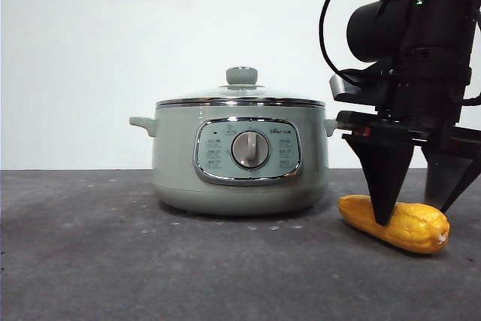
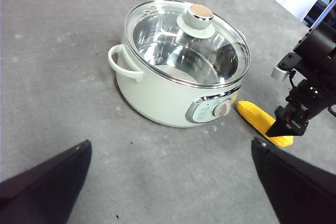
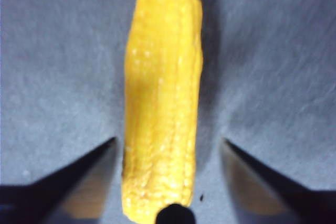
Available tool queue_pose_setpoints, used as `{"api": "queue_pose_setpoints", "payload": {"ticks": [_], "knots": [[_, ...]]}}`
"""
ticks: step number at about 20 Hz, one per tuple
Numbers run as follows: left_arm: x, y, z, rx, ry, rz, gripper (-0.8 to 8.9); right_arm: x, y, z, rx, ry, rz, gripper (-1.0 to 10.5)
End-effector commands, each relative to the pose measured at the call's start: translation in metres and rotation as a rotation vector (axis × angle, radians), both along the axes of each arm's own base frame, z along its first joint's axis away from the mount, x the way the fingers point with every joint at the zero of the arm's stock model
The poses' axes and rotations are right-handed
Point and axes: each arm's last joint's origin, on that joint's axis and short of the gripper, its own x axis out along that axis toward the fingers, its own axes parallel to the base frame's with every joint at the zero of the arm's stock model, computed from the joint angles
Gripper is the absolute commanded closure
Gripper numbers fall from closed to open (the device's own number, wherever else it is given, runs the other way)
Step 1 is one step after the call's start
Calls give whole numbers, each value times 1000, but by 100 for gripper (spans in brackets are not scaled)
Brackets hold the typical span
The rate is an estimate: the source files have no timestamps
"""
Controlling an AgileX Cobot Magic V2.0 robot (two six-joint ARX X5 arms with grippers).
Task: Pick up the corn,open the lid,put the corn in the pot,close the lid
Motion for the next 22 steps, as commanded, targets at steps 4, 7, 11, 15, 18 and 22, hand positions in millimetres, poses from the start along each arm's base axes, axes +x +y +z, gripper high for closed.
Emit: {"api": "queue_pose_setpoints", "payload": {"ticks": [4,7,11,15,18,22], "knots": [[1,-1,1,1,-12,-10,273,-5,-2,-10,-13,32,-10,858],[2,-1,1,1,-9,-10,274,-4,-2,-10,-12,25,5,959],[5,-1,1,1,-5,-11,274,-8,-3,0,-3,-1,17,959],[17,-4,-1,0,6,-34,274,-27,-12,45,52,-124,18,959],[34,-11,1,0,-16,-80,274,-54,-24,87,114,-260,16,959],[66,-30,13,4,-62,-157,275,-95,-43,131,199,-436,3,959]]}}
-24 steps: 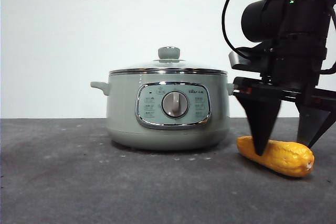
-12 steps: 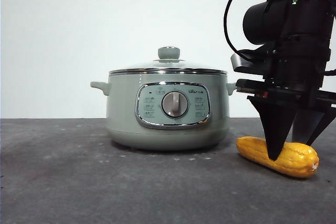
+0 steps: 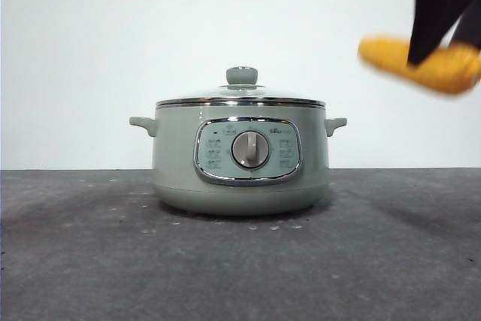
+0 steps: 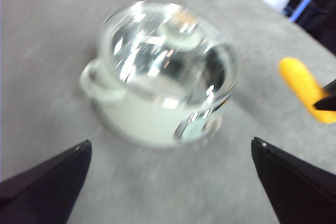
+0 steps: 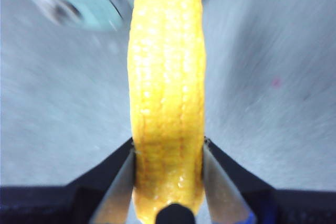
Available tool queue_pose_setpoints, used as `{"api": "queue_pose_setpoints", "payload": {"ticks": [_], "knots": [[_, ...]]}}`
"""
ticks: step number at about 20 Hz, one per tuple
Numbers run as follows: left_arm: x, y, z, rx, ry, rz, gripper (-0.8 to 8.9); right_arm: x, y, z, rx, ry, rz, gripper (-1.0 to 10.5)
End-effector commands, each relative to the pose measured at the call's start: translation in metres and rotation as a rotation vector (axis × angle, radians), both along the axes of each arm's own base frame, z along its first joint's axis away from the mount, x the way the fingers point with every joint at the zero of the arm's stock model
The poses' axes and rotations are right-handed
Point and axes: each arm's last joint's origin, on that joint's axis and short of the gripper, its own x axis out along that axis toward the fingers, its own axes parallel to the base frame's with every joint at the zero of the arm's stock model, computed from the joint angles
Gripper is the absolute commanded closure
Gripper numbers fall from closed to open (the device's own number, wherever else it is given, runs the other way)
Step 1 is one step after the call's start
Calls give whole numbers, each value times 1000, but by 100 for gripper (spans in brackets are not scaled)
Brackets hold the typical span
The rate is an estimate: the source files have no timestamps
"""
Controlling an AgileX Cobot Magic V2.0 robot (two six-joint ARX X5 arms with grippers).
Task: Pick up the corn,open the lid,put the corn in the pot,close the lid
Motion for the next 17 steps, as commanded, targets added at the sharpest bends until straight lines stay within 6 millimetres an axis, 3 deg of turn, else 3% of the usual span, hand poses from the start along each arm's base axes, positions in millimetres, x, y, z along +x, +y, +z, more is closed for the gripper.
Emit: {"api": "queue_pose_setpoints", "payload": {"ticks": [1,5,9,13,17], "knots": [[21,-14,11,15,-35,-34,275,-22,-10,16,45,-72,-13,959],[67,-51,23,101,-39,-90,276,-54,-25,32,81,-130,-24,959],[115,-93,24,153,-70,-151,276,-72,-33,37,104,-146,-40,959],[159,-127,6,166,-79,-192,279,-82,-38,40,130,-149,-58,959],[190,-145,-19,188,-77,-182,279,-89,-40,41,150,-152,-67,959]]}}
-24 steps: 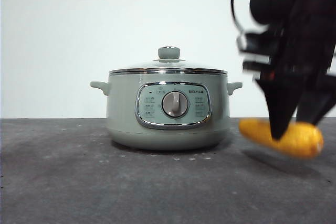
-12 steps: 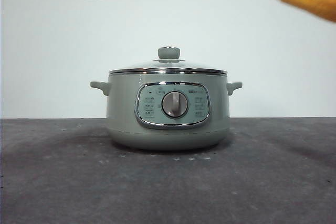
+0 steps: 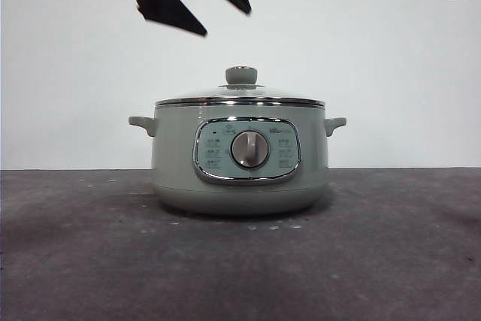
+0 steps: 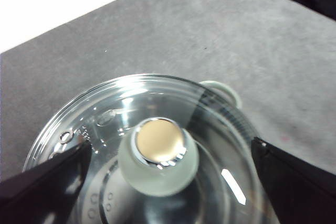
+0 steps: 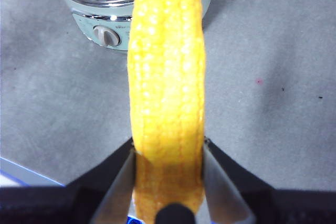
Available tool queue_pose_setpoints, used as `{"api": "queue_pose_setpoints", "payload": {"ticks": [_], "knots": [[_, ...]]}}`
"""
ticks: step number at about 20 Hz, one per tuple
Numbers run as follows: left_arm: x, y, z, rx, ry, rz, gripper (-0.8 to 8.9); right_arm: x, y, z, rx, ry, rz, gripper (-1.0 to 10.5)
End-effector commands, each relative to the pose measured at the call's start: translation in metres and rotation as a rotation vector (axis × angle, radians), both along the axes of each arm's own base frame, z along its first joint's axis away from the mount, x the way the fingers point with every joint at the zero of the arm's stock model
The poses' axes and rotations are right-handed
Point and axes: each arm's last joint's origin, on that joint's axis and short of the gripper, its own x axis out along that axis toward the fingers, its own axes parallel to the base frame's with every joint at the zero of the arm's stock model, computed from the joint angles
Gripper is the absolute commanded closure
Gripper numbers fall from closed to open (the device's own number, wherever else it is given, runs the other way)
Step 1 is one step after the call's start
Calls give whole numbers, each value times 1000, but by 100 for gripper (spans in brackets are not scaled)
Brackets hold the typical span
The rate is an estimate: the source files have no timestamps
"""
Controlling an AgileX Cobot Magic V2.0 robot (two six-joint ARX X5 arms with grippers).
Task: Pick up the corn,open the lid,put the corn in the pot,close the lid
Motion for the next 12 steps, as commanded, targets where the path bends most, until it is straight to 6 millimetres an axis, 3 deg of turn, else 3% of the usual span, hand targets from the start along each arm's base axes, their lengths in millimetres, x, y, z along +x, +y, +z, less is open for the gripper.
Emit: {"api": "queue_pose_setpoints", "payload": {"ticks": [1,12], "knots": [[11,-7,-13,14,-14,-3,279,-1,0,-1,14,6,-8,959],[33,-25,-54,49,20,-3,280,-1,0,0,18,-4,-8,959]]}}
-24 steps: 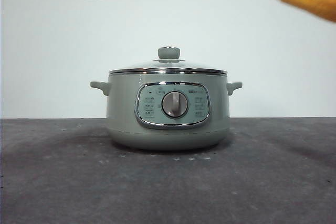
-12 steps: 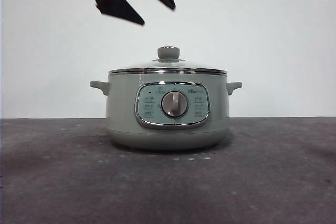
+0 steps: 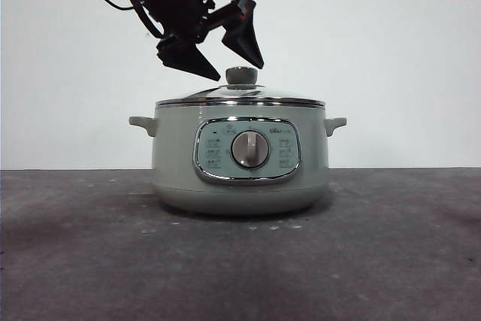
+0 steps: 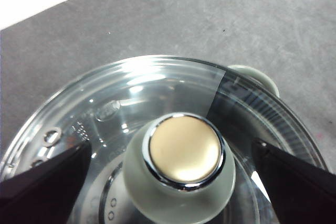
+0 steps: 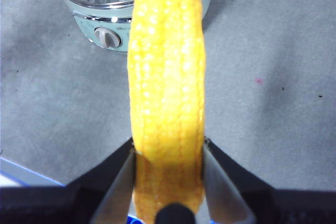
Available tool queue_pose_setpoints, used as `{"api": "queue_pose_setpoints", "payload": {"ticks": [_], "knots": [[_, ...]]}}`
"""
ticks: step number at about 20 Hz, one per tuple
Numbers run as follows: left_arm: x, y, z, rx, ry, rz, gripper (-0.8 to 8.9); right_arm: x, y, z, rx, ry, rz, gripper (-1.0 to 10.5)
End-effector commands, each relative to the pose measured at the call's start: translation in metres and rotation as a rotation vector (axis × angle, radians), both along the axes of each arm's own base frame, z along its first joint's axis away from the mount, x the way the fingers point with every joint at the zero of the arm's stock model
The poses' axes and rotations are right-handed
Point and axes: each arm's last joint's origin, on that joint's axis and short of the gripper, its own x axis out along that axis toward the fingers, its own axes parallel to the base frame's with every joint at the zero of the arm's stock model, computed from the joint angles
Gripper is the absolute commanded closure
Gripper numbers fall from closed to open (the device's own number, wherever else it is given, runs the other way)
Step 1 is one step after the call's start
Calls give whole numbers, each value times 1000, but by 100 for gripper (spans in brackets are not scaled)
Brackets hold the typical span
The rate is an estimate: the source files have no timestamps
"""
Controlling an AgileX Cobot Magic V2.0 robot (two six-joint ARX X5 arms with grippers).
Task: Pick up the corn,open the lid,put the corn in the pot,close the lid
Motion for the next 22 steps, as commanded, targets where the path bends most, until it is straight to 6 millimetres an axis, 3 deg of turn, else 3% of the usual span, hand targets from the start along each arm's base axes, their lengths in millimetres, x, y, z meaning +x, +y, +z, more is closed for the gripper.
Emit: {"api": "queue_pose_setpoints", "payload": {"ticks": [1,5,10,17,18,22], "knots": [[4,-7,-10,16,2,-15,281,1,1,-1,10,0,-3,959],[4,-9,-13,19,9,-18,289,0,0,-1,10,1,-4,959],[4,-9,-13,19,11,-19,583,0,0,-2,7,7,-3,959],[4,-9,-13,18,13,-19,758,0,0,-2,5,7,-2,959],[4,-9,-13,18,12,-19,821,0,0,-2,5,7,-2,959],[4,-9,-13,15,11,-23,822,0,0,-2,5,7,-2,959]]}}
